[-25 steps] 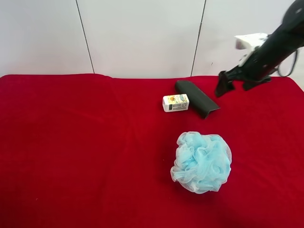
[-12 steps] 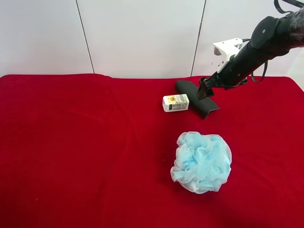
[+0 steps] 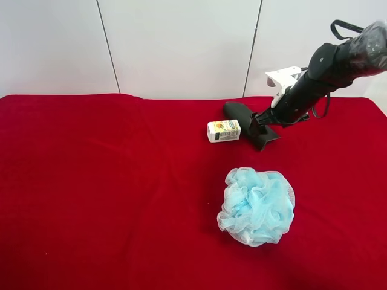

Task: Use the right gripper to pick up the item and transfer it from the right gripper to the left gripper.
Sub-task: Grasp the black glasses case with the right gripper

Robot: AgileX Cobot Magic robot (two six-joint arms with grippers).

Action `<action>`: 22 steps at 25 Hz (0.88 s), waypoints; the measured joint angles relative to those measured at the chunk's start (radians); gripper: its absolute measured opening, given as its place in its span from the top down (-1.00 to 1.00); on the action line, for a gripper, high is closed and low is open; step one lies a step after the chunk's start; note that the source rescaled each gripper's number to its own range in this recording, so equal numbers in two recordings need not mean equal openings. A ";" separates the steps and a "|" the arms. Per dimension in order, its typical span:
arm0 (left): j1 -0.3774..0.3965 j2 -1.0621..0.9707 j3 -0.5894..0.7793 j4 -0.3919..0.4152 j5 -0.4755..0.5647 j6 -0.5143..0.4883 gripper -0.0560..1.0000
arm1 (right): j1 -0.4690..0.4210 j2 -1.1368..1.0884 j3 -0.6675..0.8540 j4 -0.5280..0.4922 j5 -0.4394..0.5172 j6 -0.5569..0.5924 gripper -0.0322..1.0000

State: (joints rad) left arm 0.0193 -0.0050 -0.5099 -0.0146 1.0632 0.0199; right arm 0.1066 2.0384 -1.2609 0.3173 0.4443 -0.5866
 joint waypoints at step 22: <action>0.000 0.000 0.000 0.000 0.000 0.000 -0.97 | 0.000 0.029 0.000 0.001 -0.065 0.000 -1.00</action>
State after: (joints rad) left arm 0.0193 -0.0050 -0.5099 -0.0146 1.0632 0.0199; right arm 0.1066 2.0678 -1.2609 0.3183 0.3795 -0.5866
